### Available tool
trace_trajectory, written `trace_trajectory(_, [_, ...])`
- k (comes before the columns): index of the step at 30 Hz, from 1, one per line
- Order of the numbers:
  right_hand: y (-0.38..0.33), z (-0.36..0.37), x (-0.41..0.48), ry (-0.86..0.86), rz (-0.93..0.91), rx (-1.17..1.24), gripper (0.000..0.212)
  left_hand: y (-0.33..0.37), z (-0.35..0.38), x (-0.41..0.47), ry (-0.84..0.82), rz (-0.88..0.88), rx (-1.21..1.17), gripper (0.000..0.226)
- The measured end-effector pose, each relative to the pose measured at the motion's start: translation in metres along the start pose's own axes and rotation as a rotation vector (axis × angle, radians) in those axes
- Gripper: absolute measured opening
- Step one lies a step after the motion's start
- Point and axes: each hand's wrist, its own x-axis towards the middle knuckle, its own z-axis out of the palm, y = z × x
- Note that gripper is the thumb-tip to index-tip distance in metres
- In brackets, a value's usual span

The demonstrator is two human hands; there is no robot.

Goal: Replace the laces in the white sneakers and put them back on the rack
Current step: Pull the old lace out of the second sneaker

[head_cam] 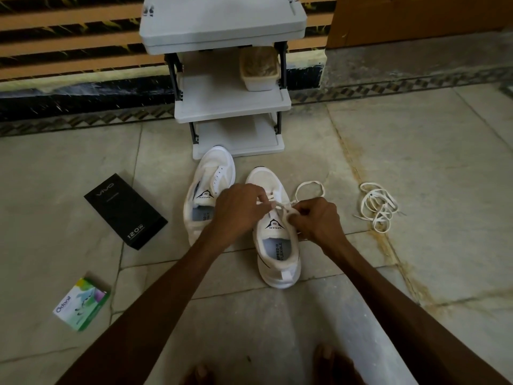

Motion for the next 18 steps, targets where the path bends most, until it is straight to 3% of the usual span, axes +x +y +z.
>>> trace_trajectory(2, [-0.002,0.000,-0.002,0.004,-0.030,-0.068,0.013,0.010,-0.002,0.000,-0.003,0.055,0.073,0.026])
trace_trajectory(3, [-0.003,-0.002,-0.003,0.003,-0.038,-0.086,0.013,0.014,-0.006,0.000,-0.005,0.067,-0.079,0.026])
trace_trajectory(8, [-0.004,-0.009,-0.002,0.002,-0.002,-0.078,0.011,0.009,-0.020,0.009,0.059,-0.232,-1.488,0.022])
trace_trajectory(9, [-0.004,-0.009,-0.002,-0.006,0.012,-0.047,0.010,0.007,-0.017,0.006,0.015,-0.267,-1.662,0.020])
trace_trajectory(10, [-0.004,-0.008,-0.002,-0.013,0.025,-0.015,0.010,0.005,-0.015,0.004,-0.028,-0.263,-1.677,0.017])
trace_trajectory(12, [-0.005,-0.006,-0.002,-0.017,0.035,0.004,0.009,0.003,-0.009,0.002,-0.025,-0.164,-1.202,0.012])
trace_trajectory(15, [-0.007,-0.005,-0.002,-0.016,0.037,-0.002,0.009,-0.001,-0.001,0.004,0.056,0.123,-0.142,0.017])
trace_trajectory(17, [-0.006,-0.004,-0.002,-0.015,0.053,0.019,0.007,0.006,0.005,0.003,0.007,0.167,0.303,0.023])
trace_trajectory(18, [-0.006,-0.004,-0.002,-0.012,0.067,0.032,0.006,0.010,0.008,0.002,-0.002,0.159,0.398,0.025])
